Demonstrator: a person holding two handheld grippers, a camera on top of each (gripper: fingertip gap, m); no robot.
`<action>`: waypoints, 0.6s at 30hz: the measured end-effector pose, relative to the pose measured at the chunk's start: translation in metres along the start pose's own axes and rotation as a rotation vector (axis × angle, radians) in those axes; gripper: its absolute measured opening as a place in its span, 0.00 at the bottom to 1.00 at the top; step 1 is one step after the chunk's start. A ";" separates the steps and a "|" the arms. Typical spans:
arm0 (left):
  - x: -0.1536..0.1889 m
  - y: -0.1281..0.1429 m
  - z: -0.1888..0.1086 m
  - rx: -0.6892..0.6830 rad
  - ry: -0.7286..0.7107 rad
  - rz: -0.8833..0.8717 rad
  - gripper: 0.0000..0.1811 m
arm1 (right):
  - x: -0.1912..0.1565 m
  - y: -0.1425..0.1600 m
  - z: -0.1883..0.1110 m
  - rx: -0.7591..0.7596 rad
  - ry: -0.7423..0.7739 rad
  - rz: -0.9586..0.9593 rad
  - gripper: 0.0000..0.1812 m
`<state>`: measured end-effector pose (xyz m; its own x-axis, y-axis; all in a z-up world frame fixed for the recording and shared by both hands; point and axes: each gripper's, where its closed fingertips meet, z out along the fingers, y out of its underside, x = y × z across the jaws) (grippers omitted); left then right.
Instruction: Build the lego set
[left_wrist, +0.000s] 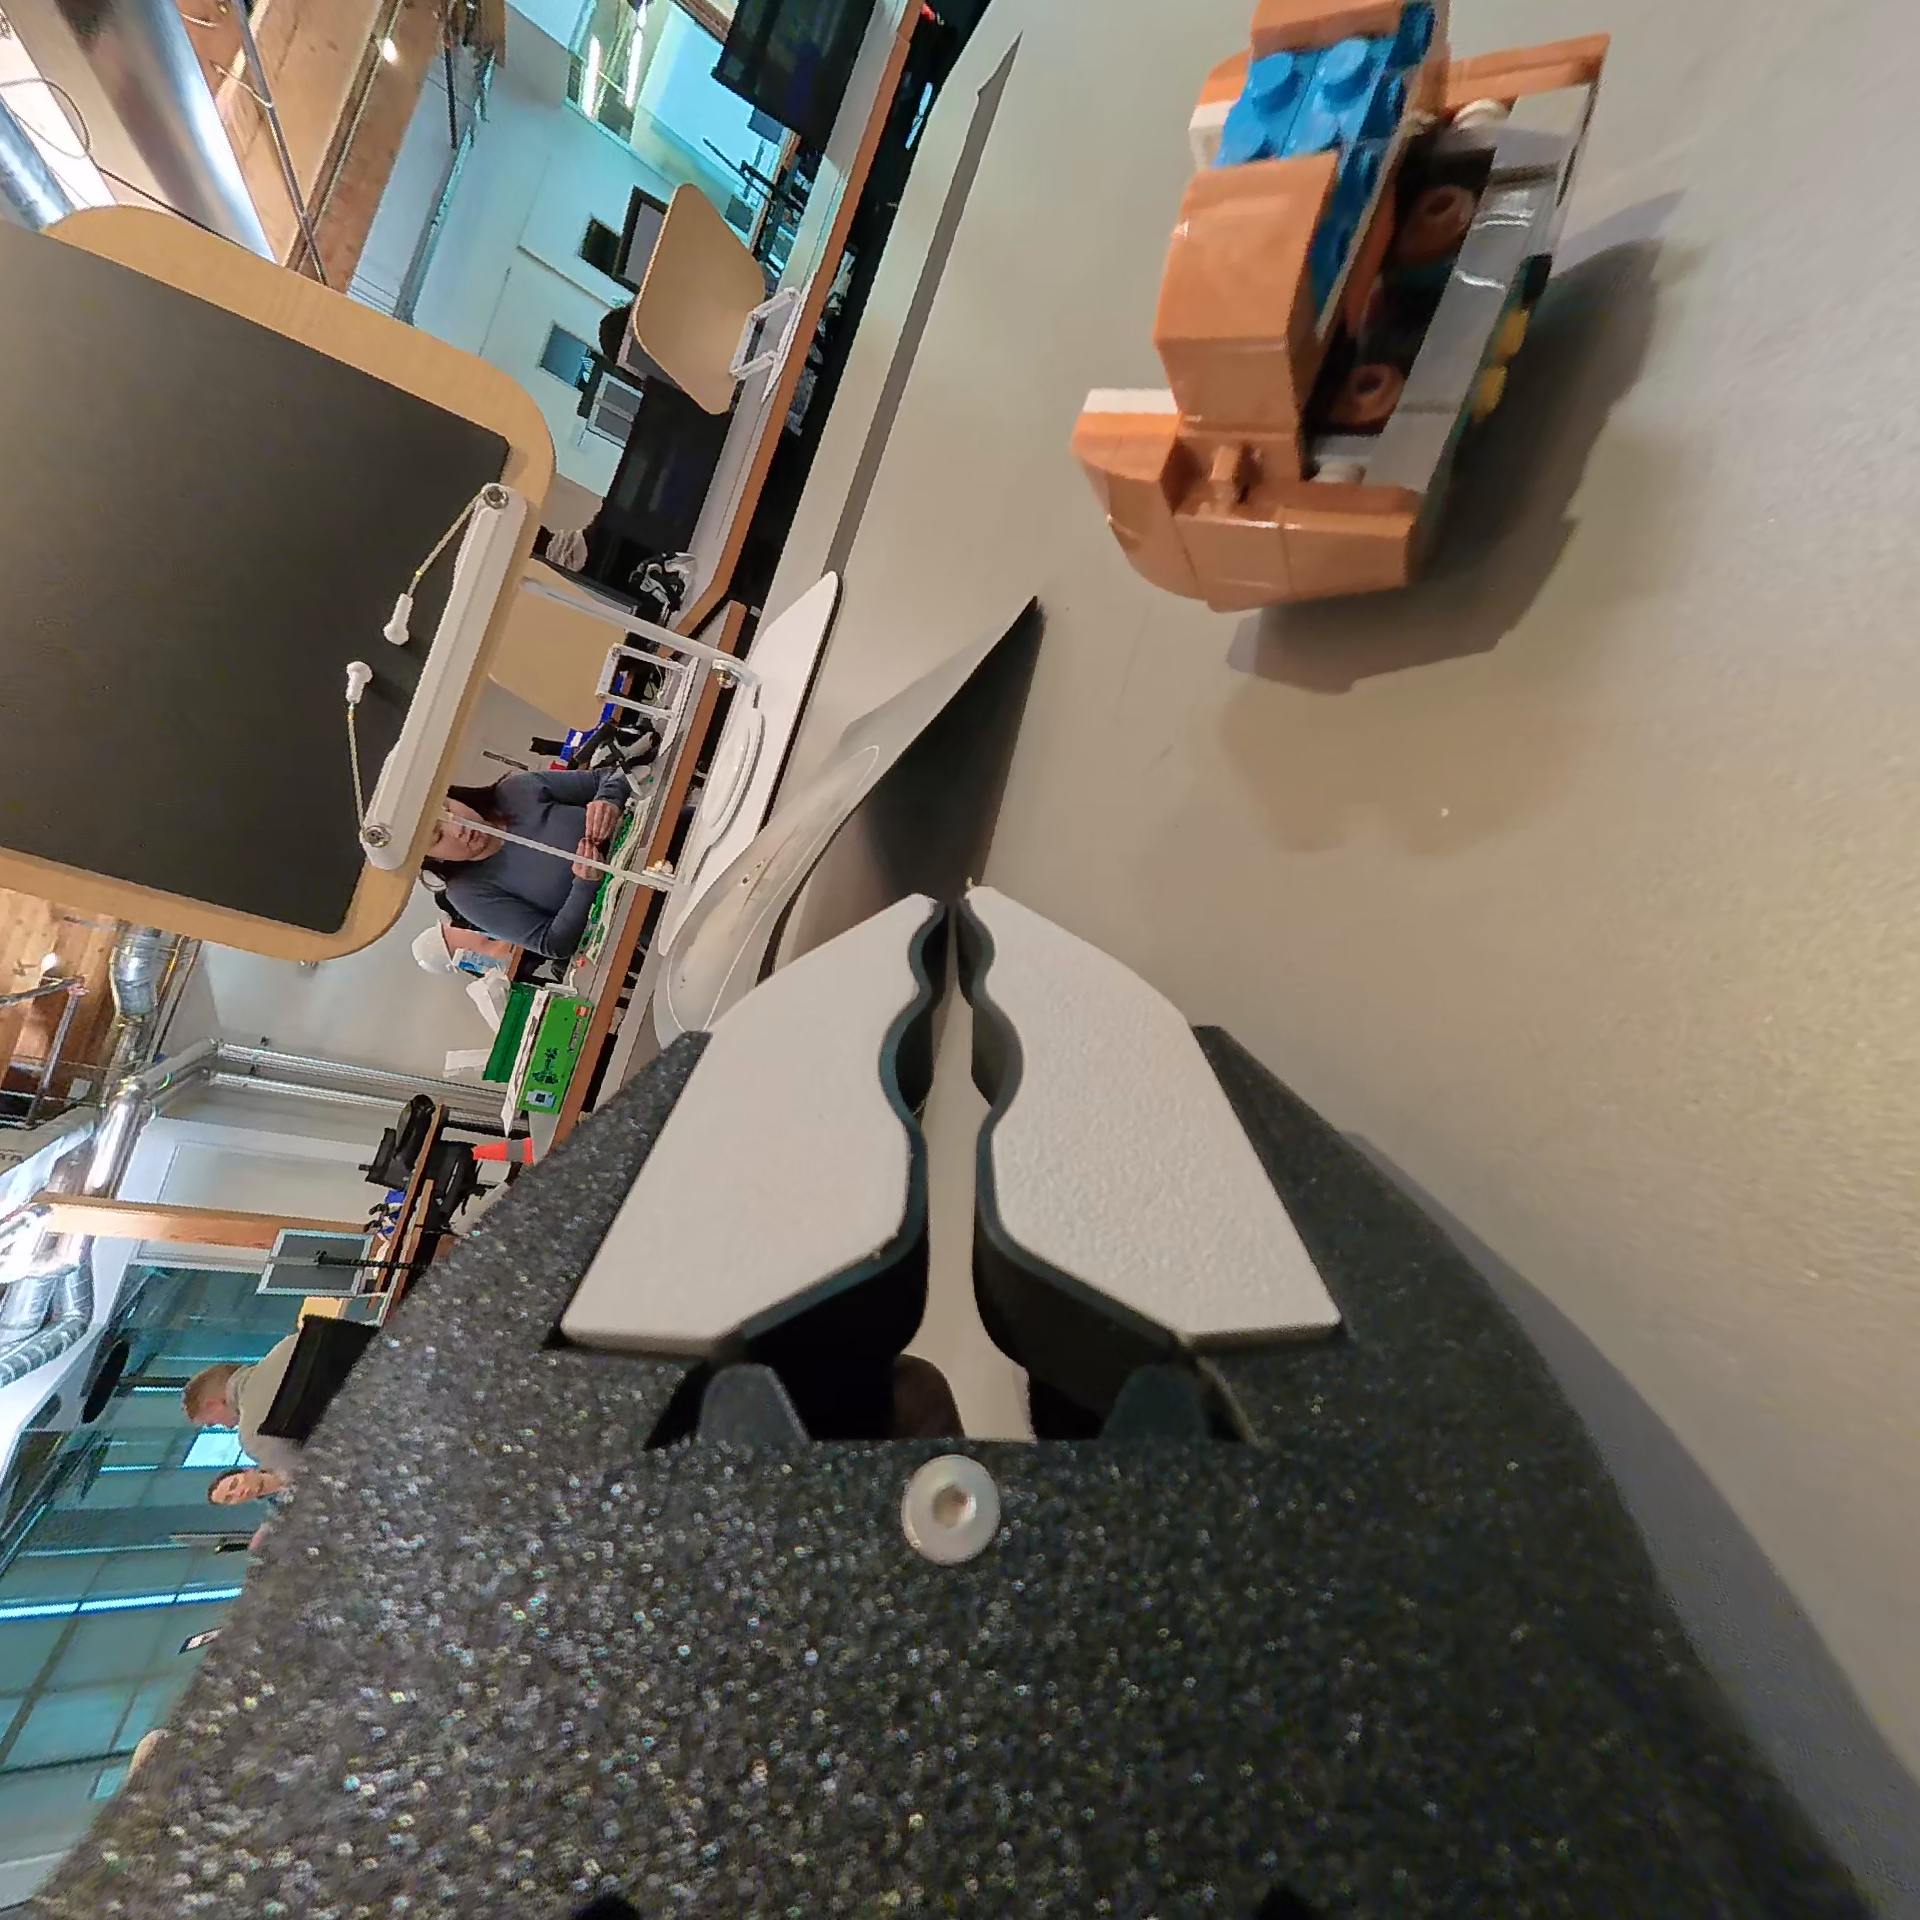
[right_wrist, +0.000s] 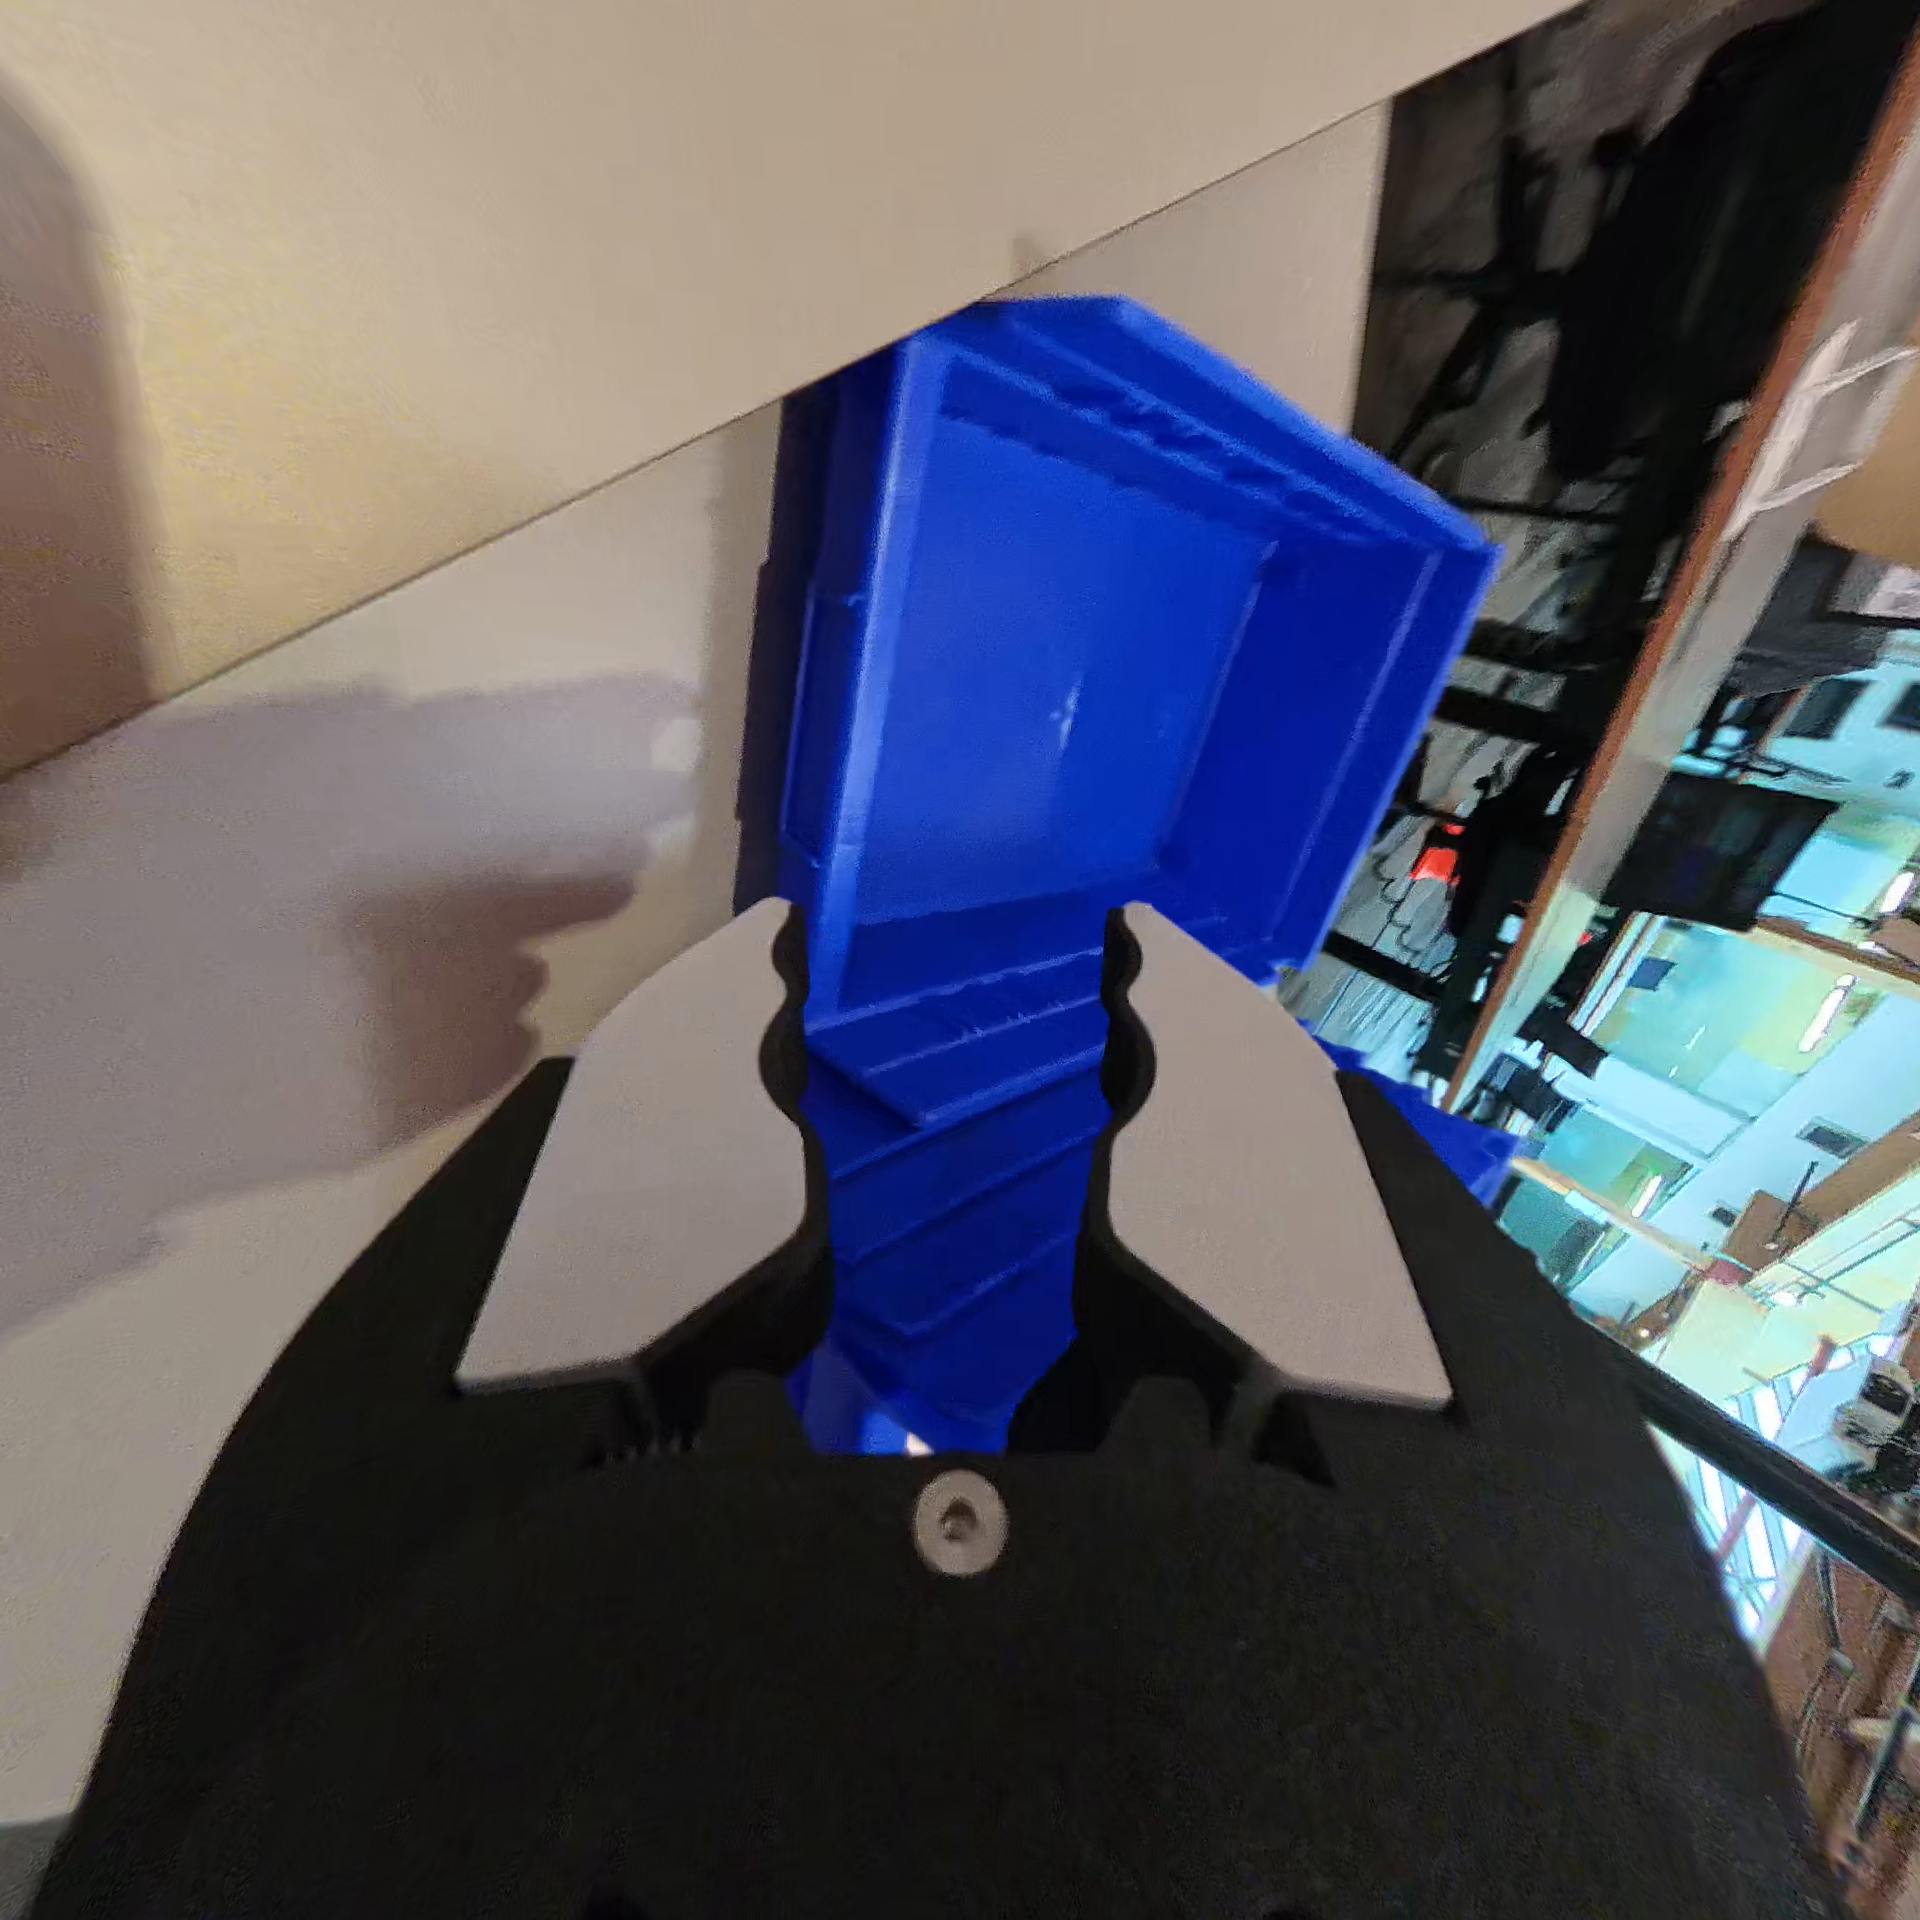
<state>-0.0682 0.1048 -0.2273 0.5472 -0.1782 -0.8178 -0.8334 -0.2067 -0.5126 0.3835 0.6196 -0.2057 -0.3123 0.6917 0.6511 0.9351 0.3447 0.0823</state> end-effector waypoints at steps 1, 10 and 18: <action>0.000 0.000 0.000 0.000 0.000 -0.001 0.01 | -0.004 -0.001 0.011 -0.029 -0.023 -0.008 0.31; 0.000 0.002 0.001 -0.009 -0.001 -0.001 0.01 | -0.042 0.013 0.118 -0.267 -0.237 0.054 0.34; 0.000 0.001 0.001 -0.003 0.002 -0.008 0.01 | -0.043 0.022 0.139 -0.336 -0.259 0.149 0.16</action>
<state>-0.0697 0.1052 -0.2280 0.5539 -0.1785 -0.8132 -0.8288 -0.2109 -0.5183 0.3943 0.6858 -0.3362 -0.1620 0.8689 0.4677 0.9621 0.0336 0.2707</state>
